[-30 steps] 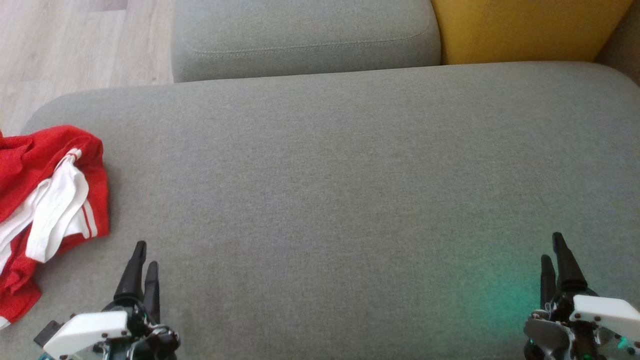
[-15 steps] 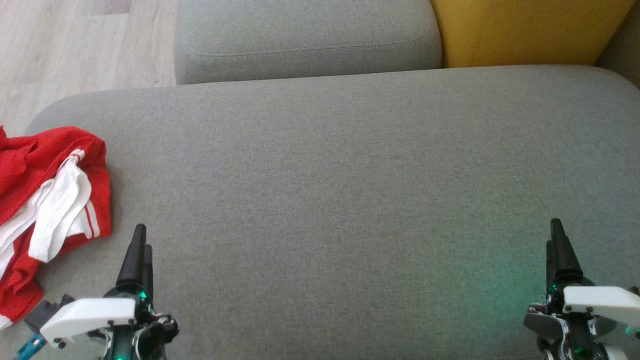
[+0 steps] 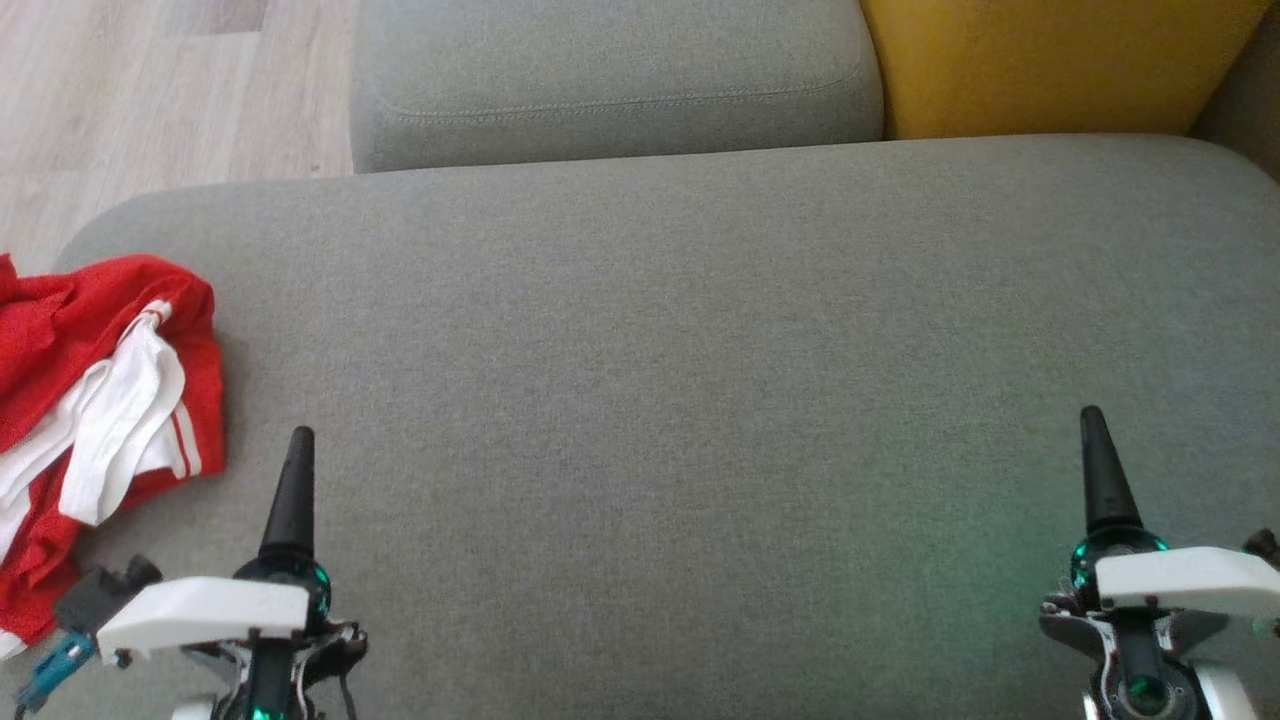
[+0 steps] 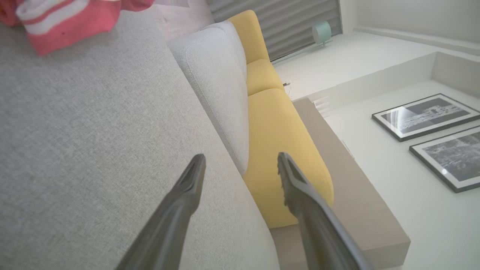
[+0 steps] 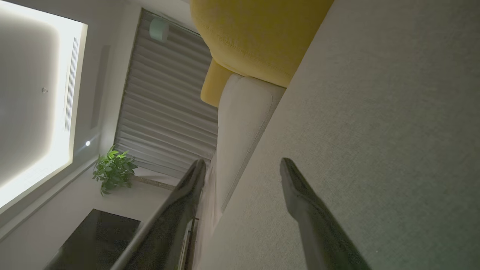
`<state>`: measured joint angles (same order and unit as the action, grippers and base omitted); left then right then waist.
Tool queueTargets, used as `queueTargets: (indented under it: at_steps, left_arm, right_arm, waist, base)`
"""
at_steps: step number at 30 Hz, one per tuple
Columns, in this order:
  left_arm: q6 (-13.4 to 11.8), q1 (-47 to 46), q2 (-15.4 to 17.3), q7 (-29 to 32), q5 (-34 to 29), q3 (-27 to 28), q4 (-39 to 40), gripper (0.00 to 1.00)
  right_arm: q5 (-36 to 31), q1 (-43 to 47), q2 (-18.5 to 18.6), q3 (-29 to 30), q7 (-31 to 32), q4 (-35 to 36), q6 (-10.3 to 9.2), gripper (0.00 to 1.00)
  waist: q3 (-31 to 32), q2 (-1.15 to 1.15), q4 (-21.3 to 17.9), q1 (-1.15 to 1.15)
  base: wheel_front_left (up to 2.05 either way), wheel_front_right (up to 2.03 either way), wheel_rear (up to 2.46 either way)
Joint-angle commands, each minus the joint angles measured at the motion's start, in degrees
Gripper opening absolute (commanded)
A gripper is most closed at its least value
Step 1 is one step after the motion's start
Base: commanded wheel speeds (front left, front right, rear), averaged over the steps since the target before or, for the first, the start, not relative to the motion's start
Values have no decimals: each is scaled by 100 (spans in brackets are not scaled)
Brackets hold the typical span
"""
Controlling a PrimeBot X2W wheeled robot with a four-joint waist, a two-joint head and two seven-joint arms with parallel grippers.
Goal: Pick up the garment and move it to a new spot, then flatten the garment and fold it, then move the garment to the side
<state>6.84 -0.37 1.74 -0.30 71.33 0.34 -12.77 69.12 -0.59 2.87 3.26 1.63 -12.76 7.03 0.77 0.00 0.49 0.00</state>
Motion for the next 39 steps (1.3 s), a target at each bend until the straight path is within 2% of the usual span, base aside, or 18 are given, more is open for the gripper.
queueTargets:
  at_steps: [1, 18, 27, 39]
  left_arm:
    - [28, -311, 79, -94, -307, 3, 295, 100]
    - [-5, -274, 198, -362, -2115, -177, 693, 100]
    - [-149, -212, 348, -513, -3034, -348, 877, 100]
    - [-486, -107, 572, -713, -4080, -664, 913, 100]
  right_arm:
    - [-269, -255, 148, -99, -77, 274, 17, 100]
    - [-1961, -236, 274, -328, -339, 469, 22, 100]
    - [-2963, -192, 294, -440, -417, 560, 26, 100]
    - [-3994, -80, 211, -510, -522, 531, 30, 100]
  waist:
    - [3, 0, -1, 0]
    - [40, 0, -2, 0]
    - [58, 0, -2, 0]
    - [93, 0, 7, 0]
  base:
    - [0, 0, 0]
    - [0, 0, 0]
    - [0, 0, 0]
    - [0, 0, 0]
